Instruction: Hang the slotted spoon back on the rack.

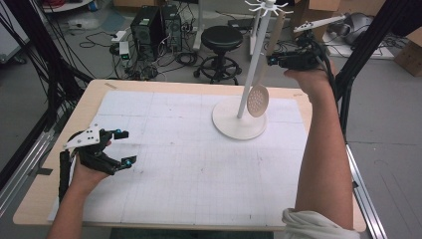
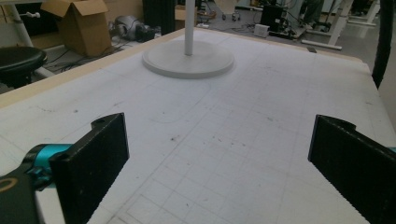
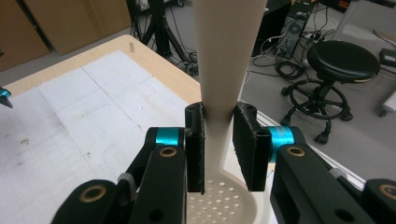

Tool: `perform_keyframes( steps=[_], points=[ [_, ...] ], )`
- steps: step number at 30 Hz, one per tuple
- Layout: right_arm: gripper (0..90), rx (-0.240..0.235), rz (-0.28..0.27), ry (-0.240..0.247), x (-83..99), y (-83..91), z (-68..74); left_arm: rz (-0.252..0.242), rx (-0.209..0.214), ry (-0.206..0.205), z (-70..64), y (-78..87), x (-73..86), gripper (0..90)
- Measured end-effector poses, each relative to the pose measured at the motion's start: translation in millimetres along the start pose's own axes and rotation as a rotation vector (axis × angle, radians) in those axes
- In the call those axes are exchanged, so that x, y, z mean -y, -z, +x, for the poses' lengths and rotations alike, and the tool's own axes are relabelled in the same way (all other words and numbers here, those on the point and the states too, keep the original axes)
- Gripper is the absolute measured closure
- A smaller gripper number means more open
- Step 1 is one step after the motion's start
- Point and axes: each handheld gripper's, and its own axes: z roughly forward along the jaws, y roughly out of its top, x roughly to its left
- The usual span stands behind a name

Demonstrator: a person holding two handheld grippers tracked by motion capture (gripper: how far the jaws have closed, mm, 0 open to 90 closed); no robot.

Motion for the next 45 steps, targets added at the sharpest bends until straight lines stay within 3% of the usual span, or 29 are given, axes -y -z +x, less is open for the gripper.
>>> perform_keyframes(
  steps=[15,22,28,32,38,41,45],
  points=[
    [74.6,0.022,0.028,-0.023,-4.7,-6.1,0.7,0.001,0.002,-0.002,0.1,0.0,-0.1,5.7],
    [73.7,0.048,0.033,-0.068,-3.3,-9.8,-0.7,0.003,0.002,-0.001,0.0,-0.1,0.0,5.6],
    [60.8,0.062,0.022,-0.055,-3.0,-4.5,4.7,0.004,0.001,-0.004,-0.2,0.0,-0.2,5.6],
    [57.4,0.069,-0.006,-0.034,0.3,4.1,9.7,0.002,0.001,-0.002,-0.8,-0.4,-0.3,5.6],
    [51.7,0.075,-0.061,-0.040,14.8,19.7,12.6,0.004,0.004,-0.005,-1.1,-0.5,-0.5,5.6],
    [50.5,0.073,-0.101,-0.016,22.0,27.6,14.5,0.006,0.003,-0.006,-1.1,-0.8,-0.4,5.6],
    [49.6,0.063,-0.113,-0.013,30.8,36.1,18.2,0.009,0.004,-0.006,-1.8,-1.1,-0.5,5.6]
  ],
)
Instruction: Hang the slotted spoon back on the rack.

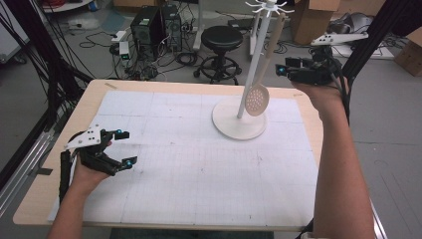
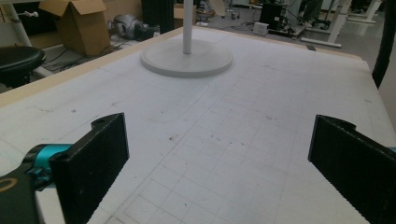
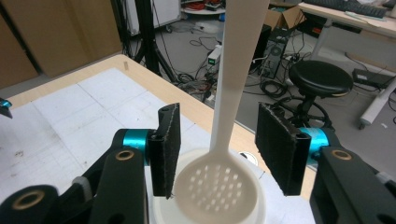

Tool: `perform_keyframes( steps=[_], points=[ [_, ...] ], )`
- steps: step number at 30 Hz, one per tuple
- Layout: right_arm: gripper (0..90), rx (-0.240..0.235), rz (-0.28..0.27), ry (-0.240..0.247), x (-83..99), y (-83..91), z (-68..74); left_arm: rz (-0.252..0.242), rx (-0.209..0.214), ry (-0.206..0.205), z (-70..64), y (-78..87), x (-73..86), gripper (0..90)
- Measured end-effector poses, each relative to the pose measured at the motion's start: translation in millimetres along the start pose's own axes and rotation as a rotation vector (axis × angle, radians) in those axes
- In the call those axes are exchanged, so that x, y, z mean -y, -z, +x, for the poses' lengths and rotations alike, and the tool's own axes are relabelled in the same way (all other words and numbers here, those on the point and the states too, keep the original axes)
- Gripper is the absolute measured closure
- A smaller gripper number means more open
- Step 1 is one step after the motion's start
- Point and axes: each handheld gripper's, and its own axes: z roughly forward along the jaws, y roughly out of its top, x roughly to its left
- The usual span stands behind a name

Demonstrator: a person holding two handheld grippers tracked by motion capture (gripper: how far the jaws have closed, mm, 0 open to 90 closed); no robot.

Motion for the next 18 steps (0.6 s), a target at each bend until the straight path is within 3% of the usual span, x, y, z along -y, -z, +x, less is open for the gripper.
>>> perform_keyframes(
  steps=[5,9,15,18],
  points=[
    [48.6,-0.024,-0.033,0.036,9.2,11.0,3.6,-0.004,0.000,0.000,0.2,1.1,-0.4,5.6],
    [47.4,-0.049,-0.023,0.061,19.5,16.9,12.1,-0.010,0.002,0.006,0.8,1.5,-0.3,5.6],
    [45.1,-0.105,-0.053,0.083,34.3,20.7,25.8,-0.009,0.006,0.003,-0.3,1.0,-0.8,5.6],
    [43.8,-0.127,-0.070,0.121,40.0,19.9,33.4,-0.022,0.006,0.010,0.6,2.7,-0.9,5.6]
  ],
)
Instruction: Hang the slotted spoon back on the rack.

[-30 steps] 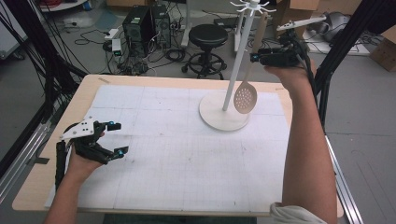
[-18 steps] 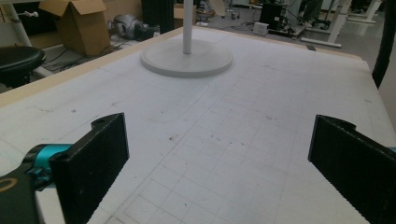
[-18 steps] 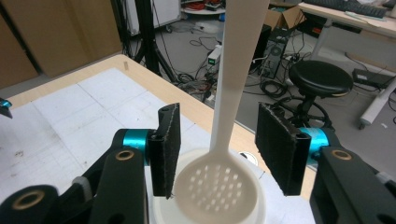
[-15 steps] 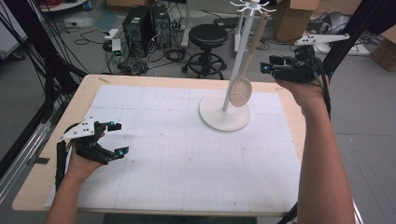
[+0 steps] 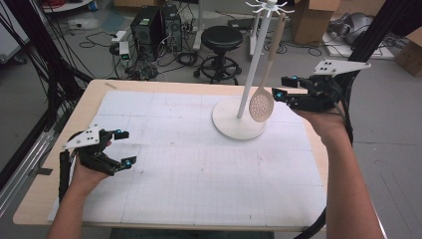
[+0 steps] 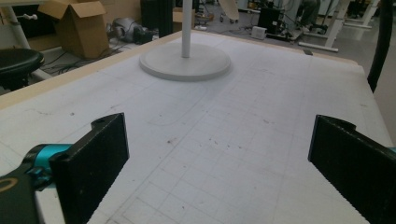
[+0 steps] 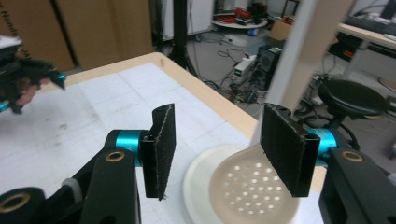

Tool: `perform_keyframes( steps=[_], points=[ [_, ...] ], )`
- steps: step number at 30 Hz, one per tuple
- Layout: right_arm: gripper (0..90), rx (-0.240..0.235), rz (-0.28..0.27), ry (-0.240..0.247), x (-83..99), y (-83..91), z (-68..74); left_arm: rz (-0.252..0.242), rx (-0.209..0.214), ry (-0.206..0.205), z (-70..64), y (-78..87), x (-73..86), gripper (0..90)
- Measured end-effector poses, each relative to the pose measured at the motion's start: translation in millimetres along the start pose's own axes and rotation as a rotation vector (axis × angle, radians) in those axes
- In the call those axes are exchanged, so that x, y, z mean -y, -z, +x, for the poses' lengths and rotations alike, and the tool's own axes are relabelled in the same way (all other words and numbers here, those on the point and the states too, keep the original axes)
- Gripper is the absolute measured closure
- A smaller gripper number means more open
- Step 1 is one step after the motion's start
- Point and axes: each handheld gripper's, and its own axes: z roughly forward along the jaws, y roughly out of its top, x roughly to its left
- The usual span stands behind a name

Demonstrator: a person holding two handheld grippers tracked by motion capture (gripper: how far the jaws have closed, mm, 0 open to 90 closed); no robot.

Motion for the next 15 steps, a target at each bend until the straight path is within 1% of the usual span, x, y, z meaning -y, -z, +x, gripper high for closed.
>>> perform_keyframes(
  steps=[5,7,8,10,11,15],
  points=[
    [41.0,-0.020,-0.013,0.012,9.8,-2.5,11.5,0.002,0.008,-0.002,-0.1,-0.5,0.0,5.6],
    [40.3,-0.026,-0.022,0.003,15.5,-4.0,14.5,-0.001,0.011,-0.002,-0.3,-0.7,-0.1,5.6],
    [39.5,-0.029,-0.031,0.008,18.8,-5.2,15.6,-0.002,0.011,-0.001,-0.2,-0.4,-0.1,5.6],
    [38.2,-0.034,-0.038,0.002,26.9,-7.3,18.9,-0.007,0.011,0.000,-0.1,0.2,-0.2,5.6],
    [38.0,-0.044,-0.036,-0.007,31.4,-8.4,21.1,-0.010,0.012,0.000,0.1,0.5,-0.4,5.6],
    [35.8,-0.057,-0.035,-0.012,48.7,-12.4,29.7,-0.021,0.011,0.003,0.4,2.2,-0.7,5.6]
  ],
)
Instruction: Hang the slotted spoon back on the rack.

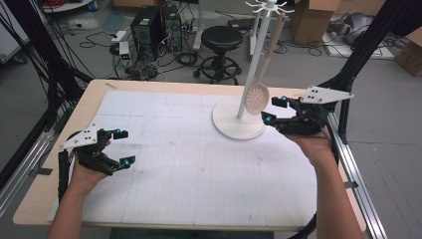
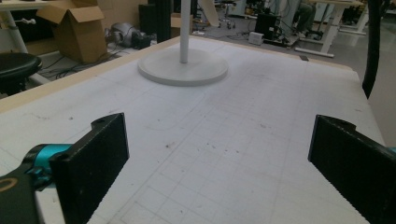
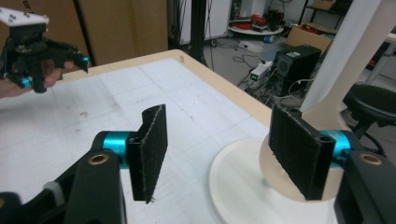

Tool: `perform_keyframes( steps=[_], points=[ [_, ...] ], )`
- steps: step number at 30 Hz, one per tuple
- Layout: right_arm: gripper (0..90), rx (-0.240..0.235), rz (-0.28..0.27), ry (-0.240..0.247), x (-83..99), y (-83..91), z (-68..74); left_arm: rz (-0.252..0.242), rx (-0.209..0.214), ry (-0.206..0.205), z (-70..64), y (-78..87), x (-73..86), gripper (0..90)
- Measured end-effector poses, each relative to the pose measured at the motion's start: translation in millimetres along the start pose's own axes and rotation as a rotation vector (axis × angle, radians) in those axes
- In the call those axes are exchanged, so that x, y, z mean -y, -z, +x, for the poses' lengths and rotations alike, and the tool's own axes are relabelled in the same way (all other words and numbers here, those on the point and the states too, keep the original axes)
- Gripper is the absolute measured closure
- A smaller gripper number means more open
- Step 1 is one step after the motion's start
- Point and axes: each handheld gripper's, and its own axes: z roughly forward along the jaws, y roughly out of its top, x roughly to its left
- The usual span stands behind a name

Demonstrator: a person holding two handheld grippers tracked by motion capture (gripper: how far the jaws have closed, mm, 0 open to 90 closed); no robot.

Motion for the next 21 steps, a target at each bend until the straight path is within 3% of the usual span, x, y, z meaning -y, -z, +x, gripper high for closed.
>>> perform_keyframes(
  steps=[7,17,21],
  points=[
    [32.5,-0.025,-0.058,-0.028,31.8,-2.6,13.3,0.005,0.006,-0.004,-0.8,-1.2,0.0,5.6],
    [29.0,-0.036,-0.044,-0.025,69.0,-15.3,31.1,0.004,0.014,-0.001,-0.3,-2.3,0.6,5.6],
    [24.7,-0.042,0.017,-0.037,79.4,-25.6,32.8,0.004,0.022,-0.001,-0.4,-4.6,1.1,5.6]
  ],
)
